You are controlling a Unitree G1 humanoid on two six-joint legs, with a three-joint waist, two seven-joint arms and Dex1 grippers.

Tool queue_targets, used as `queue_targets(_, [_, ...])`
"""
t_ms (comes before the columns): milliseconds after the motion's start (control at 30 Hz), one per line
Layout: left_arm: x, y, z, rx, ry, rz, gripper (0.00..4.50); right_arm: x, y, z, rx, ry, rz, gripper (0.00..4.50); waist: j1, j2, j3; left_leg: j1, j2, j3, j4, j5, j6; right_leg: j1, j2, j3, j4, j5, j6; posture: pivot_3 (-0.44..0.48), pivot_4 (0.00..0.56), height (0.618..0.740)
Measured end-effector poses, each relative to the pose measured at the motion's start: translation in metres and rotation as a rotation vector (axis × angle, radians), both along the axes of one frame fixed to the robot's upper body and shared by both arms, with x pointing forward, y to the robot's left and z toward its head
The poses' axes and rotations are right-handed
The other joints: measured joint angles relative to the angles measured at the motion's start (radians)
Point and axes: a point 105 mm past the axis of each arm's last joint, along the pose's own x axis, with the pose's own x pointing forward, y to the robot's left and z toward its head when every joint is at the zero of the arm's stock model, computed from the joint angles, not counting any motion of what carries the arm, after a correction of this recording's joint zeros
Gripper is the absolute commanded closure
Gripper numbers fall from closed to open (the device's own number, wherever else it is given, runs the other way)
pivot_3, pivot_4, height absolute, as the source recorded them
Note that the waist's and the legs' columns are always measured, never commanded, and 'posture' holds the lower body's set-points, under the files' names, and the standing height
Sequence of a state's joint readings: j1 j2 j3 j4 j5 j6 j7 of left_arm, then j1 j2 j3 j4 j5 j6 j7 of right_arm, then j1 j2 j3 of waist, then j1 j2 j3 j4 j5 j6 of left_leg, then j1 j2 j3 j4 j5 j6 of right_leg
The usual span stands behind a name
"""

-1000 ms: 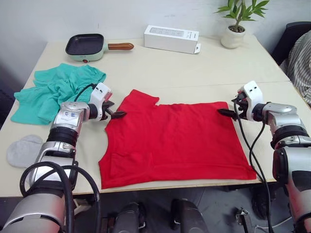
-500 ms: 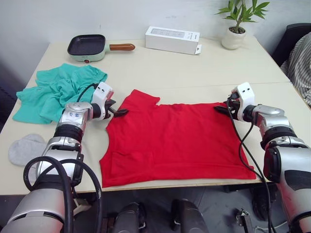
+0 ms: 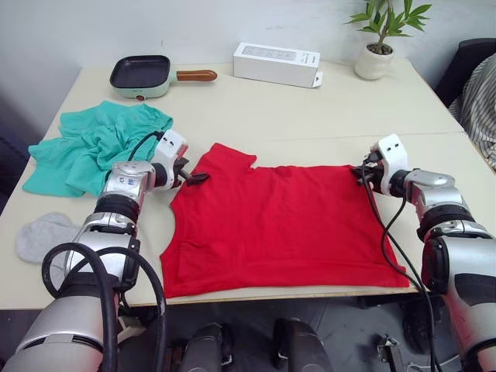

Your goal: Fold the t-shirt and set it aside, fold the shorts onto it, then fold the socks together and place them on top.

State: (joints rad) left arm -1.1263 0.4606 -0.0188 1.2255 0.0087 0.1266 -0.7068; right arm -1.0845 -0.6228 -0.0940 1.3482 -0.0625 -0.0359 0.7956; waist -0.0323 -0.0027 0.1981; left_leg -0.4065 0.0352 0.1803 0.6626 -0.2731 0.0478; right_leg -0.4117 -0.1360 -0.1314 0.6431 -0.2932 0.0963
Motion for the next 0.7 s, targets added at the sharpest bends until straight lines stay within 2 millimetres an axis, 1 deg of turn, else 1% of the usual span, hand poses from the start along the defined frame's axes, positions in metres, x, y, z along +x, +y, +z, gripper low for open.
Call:
queue_targets(67, [0.0011, -0.0017, 0.0003, -0.008, -0.005, 0.008, 1.18, -0.0009, 0.0001, -0.0006, 0.001, -0.005, 0.008, 4.50, 0.000, 0.000, 0.000, 0.000, 0.000, 0.000, 0.000, 0.000, 0.000, 0.000, 0.000, 0.000, 0.000, 0.000, 0.000, 0.000, 0.150, 0.740])
queue_targets(233, [0.0019, -0.0045, 0.0000, -0.017, -0.010, 0.009, 2.73, -0.0032, 0.0004, -0.0024, 0.010, -0.016, 0.028, 4.50, -0.001, 0.000, 0.000, 0.000, 0.000, 0.000, 0.000, 0.000, 0.000, 0.000, 0.000, 0.000, 0.000, 0.000, 0.000, 0.000, 0.150, 0.740])
queue_targets(300, [0.0020, -0.0062, -0.0003, -0.024, -0.010, 0.007, 3.42, -0.0039, -0.0001, -0.0031, 0.015, -0.021, 0.030, 4.50, -0.001, 0.000, 0.000, 0.000, 0.000, 0.000, 0.000, 0.000, 0.000, 0.000, 0.000, 0.000, 0.000, 0.000, 0.000, 0.000, 0.150, 0.740])
queue_targets(400, [0.0021, -0.0082, -0.0003, -0.031, -0.014, 0.003, 4.31, -0.0045, 0.0000, -0.0033, 0.016, -0.023, 0.035, 4.50, -0.002, 0.000, 0.000, 0.000, 0.000, 0.000, 0.000, 0.000, 0.000, 0.000, 0.000, 0.000, 0.000, 0.000, 0.000, 0.000, 0.150, 0.740])
queue_targets(433, [0.0022, -0.0090, -0.0003, -0.036, -0.017, 0.001, 4.49, -0.0047, 0.0001, -0.0034, 0.017, -0.024, 0.038, 4.50, -0.002, 0.000, 0.000, 0.000, 0.000, 0.000, 0.000, 0.000, 0.000, 0.000, 0.000, 0.000, 0.000, 0.000, 0.000, 0.000, 0.150, 0.740])
queue_targets(700, [0.0018, -0.0083, 0.0015, -0.078, -0.054, -0.004, 4.49, -0.0069, 0.0000, -0.0033, 0.024, -0.028, 0.058, 4.50, -0.006, 0.000, 0.000, 0.000, 0.000, 0.000, 0.000, 0.000, 0.000, 0.000, 0.000, 0.000, 0.000, 0.000, 0.000, 0.000, 0.150, 0.740])
